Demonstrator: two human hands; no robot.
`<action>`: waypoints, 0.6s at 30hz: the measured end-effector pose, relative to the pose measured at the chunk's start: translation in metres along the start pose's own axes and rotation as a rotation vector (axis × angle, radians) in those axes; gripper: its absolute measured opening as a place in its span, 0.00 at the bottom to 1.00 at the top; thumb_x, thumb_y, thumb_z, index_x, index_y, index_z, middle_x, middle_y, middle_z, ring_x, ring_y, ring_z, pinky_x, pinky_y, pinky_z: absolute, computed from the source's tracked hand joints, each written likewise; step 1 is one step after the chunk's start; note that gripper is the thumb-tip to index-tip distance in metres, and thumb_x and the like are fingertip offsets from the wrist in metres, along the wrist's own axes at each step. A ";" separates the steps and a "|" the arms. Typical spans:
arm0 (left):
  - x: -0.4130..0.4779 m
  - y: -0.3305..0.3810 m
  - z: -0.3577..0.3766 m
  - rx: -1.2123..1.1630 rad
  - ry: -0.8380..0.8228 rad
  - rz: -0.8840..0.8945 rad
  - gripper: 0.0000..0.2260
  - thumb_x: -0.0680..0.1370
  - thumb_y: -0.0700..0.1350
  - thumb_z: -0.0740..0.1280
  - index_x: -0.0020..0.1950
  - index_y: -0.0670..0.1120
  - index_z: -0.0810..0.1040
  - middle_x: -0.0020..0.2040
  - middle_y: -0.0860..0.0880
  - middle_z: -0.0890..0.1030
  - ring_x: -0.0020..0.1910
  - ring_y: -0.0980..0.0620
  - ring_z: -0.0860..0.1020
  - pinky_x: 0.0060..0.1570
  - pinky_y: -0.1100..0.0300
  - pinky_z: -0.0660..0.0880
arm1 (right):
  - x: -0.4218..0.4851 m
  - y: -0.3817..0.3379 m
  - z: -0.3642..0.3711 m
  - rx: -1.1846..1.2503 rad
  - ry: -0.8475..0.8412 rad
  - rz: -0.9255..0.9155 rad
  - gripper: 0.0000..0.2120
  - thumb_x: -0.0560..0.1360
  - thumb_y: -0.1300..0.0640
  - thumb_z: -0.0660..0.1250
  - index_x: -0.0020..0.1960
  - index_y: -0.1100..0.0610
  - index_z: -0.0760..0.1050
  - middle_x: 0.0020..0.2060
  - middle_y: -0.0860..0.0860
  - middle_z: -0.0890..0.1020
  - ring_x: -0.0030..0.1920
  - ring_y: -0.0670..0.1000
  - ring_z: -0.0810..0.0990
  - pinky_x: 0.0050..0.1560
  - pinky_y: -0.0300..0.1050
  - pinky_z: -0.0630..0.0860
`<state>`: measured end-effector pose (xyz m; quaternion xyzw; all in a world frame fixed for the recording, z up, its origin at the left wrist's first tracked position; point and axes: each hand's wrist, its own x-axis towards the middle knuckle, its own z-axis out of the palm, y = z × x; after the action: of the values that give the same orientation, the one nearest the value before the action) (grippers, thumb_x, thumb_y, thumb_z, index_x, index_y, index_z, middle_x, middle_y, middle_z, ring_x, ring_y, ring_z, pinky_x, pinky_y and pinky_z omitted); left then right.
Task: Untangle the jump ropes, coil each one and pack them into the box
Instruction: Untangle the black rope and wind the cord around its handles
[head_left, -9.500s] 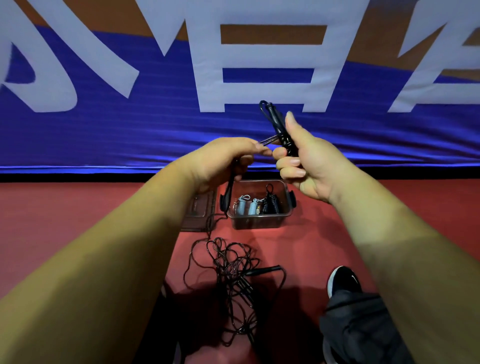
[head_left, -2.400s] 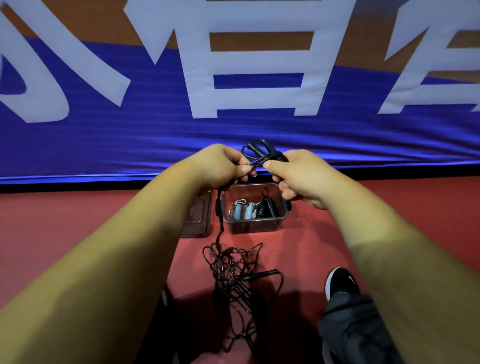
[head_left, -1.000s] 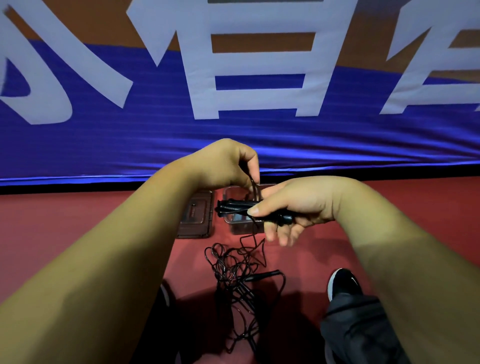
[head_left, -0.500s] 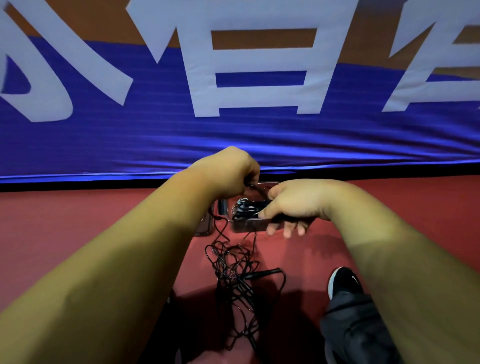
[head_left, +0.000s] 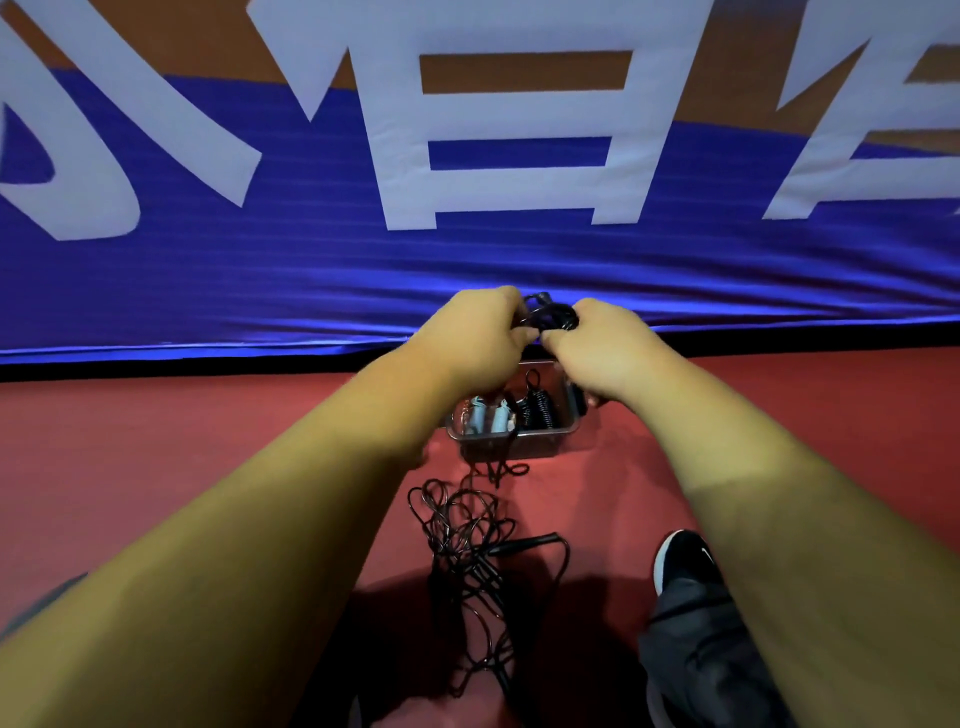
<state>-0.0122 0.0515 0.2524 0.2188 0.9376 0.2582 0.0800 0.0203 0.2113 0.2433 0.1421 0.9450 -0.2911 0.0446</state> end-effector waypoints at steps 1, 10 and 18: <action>-0.002 -0.001 -0.001 -0.178 -0.079 -0.028 0.05 0.84 0.43 0.67 0.58 0.43 0.75 0.44 0.44 0.82 0.40 0.44 0.84 0.42 0.47 0.83 | 0.001 0.002 -0.001 0.009 0.014 0.014 0.09 0.80 0.50 0.65 0.51 0.56 0.75 0.42 0.57 0.86 0.32 0.59 0.85 0.42 0.54 0.84; -0.006 -0.012 -0.015 -0.213 -0.259 0.049 0.09 0.75 0.40 0.79 0.52 0.46 0.82 0.39 0.50 0.84 0.36 0.56 0.79 0.44 0.57 0.77 | -0.004 -0.002 -0.008 0.121 0.001 0.030 0.10 0.79 0.53 0.63 0.51 0.60 0.77 0.36 0.59 0.86 0.25 0.57 0.80 0.40 0.55 0.82; -0.016 -0.015 -0.019 -0.704 -0.485 0.002 0.14 0.76 0.36 0.77 0.45 0.45 0.71 0.38 0.43 0.84 0.45 0.38 0.86 0.44 0.53 0.78 | -0.009 -0.009 -0.011 0.126 0.049 -0.037 0.09 0.80 0.51 0.64 0.50 0.57 0.76 0.37 0.58 0.85 0.27 0.56 0.80 0.40 0.54 0.80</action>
<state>-0.0088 0.0245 0.2614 0.2333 0.7461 0.5035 0.3680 0.0260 0.2082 0.2593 0.1344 0.9281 -0.3470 0.0073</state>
